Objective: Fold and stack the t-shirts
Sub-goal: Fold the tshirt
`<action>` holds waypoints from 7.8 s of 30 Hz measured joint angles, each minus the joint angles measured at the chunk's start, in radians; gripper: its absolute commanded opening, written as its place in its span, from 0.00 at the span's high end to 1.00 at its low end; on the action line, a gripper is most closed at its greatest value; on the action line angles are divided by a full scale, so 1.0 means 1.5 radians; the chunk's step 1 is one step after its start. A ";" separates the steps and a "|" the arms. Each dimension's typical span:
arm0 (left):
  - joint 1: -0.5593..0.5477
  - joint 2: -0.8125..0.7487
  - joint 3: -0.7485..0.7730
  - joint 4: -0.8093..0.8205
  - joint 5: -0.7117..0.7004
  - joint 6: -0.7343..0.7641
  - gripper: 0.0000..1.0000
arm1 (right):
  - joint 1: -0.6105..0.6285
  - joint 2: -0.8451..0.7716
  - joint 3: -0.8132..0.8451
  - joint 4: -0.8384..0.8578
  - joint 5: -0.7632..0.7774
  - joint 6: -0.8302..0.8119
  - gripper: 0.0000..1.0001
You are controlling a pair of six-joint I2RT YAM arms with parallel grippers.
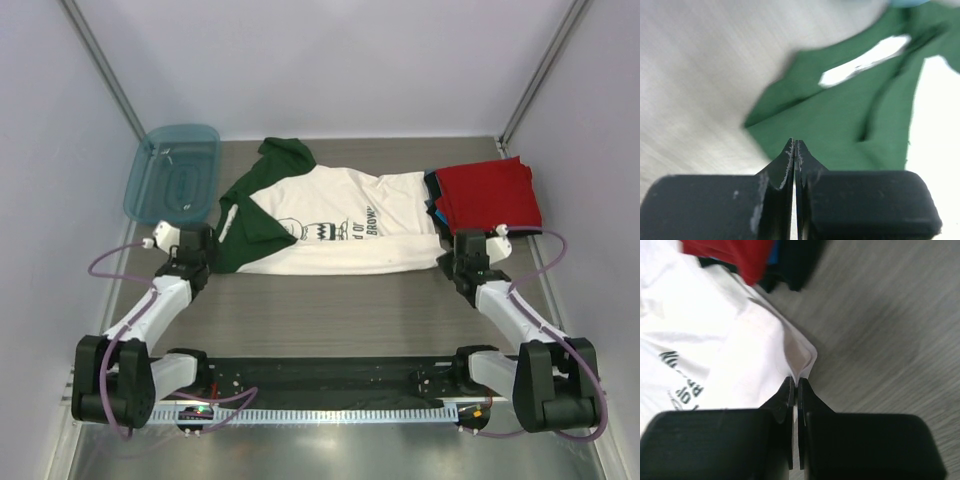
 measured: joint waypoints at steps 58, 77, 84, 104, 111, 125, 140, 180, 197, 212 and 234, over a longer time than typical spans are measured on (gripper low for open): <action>0.029 -0.082 0.193 -0.105 0.082 -0.081 1.00 | 0.001 0.004 0.288 -0.147 -0.035 -0.049 0.99; 0.031 -0.148 0.850 -0.371 0.062 0.058 1.00 | 0.001 -0.160 0.777 -0.338 -0.042 -0.106 0.99; 0.031 0.014 0.879 -0.373 0.084 0.059 1.00 | 0.001 -0.046 0.777 -0.343 -0.020 -0.109 0.99; 0.133 0.299 1.061 -0.213 0.288 0.004 1.00 | -0.112 0.259 0.949 -0.243 -0.228 -0.039 0.99; 0.134 0.303 0.650 -0.083 0.320 -0.006 1.00 | -0.116 0.319 0.656 -0.107 -0.278 -0.029 0.99; 0.108 0.020 0.255 -0.037 0.296 0.011 1.00 | -0.118 0.284 0.231 0.035 -0.285 -0.049 0.99; 0.106 -0.226 0.035 -0.211 0.221 0.050 1.00 | -0.119 -0.016 0.027 -0.024 -0.213 -0.092 0.95; -0.015 0.216 0.298 -0.081 0.252 0.248 0.37 | 0.084 0.158 0.257 -0.080 -0.161 -0.294 0.63; -0.016 0.402 0.430 -0.037 0.236 0.318 0.42 | 0.303 0.536 0.535 0.119 -0.320 -0.216 0.65; -0.016 0.474 0.467 -0.042 0.243 0.337 0.51 | 0.379 0.687 0.642 0.132 -0.316 -0.170 0.65; -0.016 0.538 0.506 -0.059 0.260 0.337 0.59 | 0.387 0.724 0.680 0.126 -0.305 -0.166 0.95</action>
